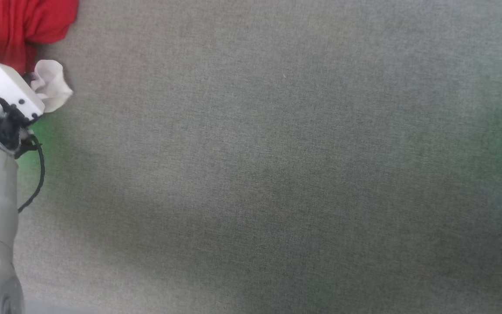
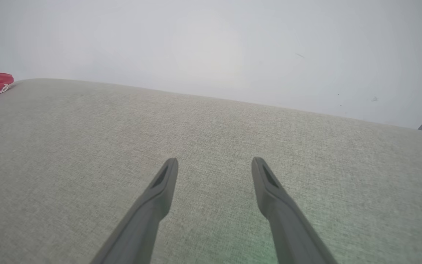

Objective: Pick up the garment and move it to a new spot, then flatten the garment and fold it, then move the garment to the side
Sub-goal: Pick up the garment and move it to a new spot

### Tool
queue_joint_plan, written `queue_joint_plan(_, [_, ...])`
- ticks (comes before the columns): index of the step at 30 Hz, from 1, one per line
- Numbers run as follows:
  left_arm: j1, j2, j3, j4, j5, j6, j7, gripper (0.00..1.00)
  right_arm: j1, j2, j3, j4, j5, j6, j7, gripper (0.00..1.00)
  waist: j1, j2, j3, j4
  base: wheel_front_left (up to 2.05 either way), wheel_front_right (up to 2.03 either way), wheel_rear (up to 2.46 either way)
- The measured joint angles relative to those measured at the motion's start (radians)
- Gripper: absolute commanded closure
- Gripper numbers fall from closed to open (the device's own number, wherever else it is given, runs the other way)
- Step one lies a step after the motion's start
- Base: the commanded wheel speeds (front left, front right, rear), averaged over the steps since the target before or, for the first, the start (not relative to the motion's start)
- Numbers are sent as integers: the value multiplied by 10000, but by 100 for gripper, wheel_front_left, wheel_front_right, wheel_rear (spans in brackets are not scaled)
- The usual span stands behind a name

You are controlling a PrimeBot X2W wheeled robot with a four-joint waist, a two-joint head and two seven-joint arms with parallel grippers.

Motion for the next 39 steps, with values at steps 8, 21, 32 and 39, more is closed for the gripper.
queue_joint_plan(8, [69, 614, -286, -568, 278, -443, -1565, 100, 34, 387, 17, 397, 6, 0, -318, 0, 0, 0, -730, 1, 0, 0, 0])
queue_joint_plan(21, [-107, 1624, -1143, -2821, 888, -991, -1718, 100, 301, 1104, 69, 1114, -31, 0, -815, 0, 0, 0, -2407, 22, 0, 0, 0])
queue_joint_plan(32, [555, 2088, -1505, -6738, 1005, -706, 468, 100, 587, 1615, 2, 1404, -104, 0, -1070, 0, 0, 0, -3492, -103, 0, 0, 0])
queue_joint_plan(39, [1667, 2128, -1517, -9495, 775, -146, 2069, 100, 585, 1852, 35, 1628, -121, 0, -1271, 0, 0, 0, -3786, -562, 0, 0, 0])
